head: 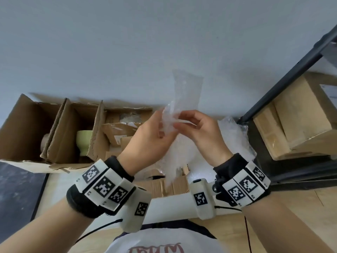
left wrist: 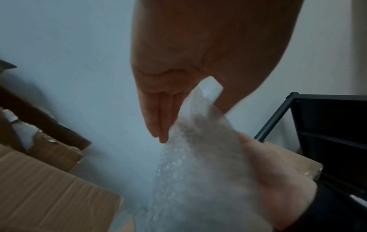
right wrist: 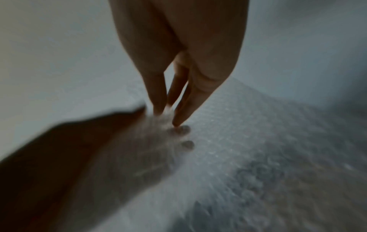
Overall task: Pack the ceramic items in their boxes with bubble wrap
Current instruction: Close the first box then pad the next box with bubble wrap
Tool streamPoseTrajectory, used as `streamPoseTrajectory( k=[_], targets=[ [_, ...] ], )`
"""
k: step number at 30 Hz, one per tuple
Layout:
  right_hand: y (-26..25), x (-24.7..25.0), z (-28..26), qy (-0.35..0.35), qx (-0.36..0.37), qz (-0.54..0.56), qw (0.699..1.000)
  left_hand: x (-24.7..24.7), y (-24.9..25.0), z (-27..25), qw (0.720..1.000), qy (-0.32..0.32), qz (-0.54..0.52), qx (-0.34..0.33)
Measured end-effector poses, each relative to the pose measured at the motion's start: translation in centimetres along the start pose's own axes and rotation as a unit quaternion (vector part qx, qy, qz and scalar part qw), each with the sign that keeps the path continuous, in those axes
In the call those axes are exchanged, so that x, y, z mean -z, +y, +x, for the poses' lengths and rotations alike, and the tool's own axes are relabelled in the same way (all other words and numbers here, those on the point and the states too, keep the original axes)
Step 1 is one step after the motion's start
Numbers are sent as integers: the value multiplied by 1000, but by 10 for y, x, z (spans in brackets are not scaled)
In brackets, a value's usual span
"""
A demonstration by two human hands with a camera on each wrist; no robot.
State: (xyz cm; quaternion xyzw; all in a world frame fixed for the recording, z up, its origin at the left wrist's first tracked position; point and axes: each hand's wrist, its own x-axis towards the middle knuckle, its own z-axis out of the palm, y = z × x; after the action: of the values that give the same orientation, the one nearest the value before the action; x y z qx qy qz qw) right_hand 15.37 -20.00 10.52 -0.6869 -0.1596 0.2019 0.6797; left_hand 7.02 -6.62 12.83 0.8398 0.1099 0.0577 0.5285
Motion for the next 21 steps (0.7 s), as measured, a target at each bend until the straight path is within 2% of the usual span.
streamPoseTrajectory(
  k=[2,4,6,8,11,16,18,21],
  targets=[
    [2,-1,0,-28,-3,18,999,9,-8,-2,999,46,-17,5],
    [6,4,6,45,9,-3,999,21,-15,-6,994,40,-95,23],
    [12,15,16,109,-7,-36,993,37,-18,-11,987,6,-157,30],
    [21,27,25,60,-69,-27,995,49,-20,-15,977,-26,-210,31],
    [35,35,34,-98,-159,41,982,64,-19,-19,957,-42,-286,34],
    [38,27,35,-256,-181,69,947,87,-25,-22,934,-47,-349,62],
    [37,20,35,-275,-181,108,938,94,-28,-22,931,-44,-356,65],
    [36,16,38,-216,-161,167,949,104,-34,-22,941,-22,-329,80]
  ],
)
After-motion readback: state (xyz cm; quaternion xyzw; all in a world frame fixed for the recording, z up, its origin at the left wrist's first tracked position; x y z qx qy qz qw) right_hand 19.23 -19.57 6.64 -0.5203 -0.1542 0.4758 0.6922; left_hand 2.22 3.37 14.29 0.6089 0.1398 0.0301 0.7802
